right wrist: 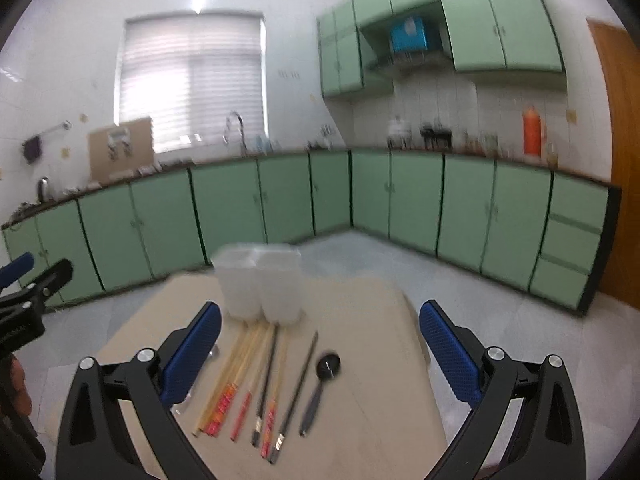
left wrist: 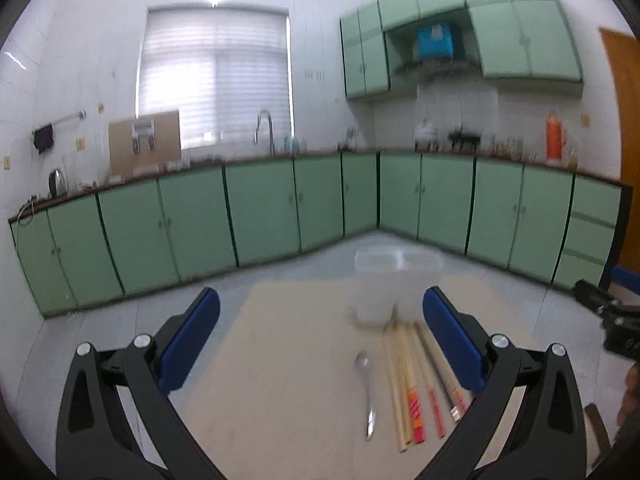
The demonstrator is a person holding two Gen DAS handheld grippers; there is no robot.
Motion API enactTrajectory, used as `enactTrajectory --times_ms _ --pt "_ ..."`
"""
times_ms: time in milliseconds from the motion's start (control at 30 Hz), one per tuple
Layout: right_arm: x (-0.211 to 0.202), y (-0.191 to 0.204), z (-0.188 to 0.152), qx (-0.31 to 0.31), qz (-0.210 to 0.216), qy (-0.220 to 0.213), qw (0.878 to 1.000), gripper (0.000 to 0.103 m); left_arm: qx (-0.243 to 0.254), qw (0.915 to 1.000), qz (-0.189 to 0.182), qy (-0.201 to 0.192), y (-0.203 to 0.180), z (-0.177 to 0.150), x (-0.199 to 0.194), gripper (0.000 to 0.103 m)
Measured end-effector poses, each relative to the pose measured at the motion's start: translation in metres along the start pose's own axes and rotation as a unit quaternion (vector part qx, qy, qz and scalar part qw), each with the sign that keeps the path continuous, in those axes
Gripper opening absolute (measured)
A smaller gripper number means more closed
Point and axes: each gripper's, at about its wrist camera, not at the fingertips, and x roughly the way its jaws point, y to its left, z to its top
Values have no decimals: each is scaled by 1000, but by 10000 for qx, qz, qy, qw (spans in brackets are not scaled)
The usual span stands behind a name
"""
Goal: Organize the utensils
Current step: 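Grasp the silver spoon with the left tool while the right tool grasps the black spoon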
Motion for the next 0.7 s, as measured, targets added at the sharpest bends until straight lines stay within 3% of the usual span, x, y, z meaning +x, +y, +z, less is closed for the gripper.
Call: enactTrajectory --times_ms 100,267,367,500,700 --pt "39 -8 -5 6 -83 702 9975 97 164 9980 128 596 1 -9 40 98" --pt "93 -15 -13 17 -198 1452 9892 97 248 9854 -57 1686 -2 -26 115 98" --pt "131 -20 -19 213 -208 1890 9815 95 284 9780 -184 2058 -10 -35 150 98" --pt "176 -25 -31 508 -158 2406 9692 81 396 9672 -250 2497 -25 -50 194 98" --pt "216 -21 -43 577 -94 2861 9564 66 378 9549 -447 2912 -39 -65 232 83"
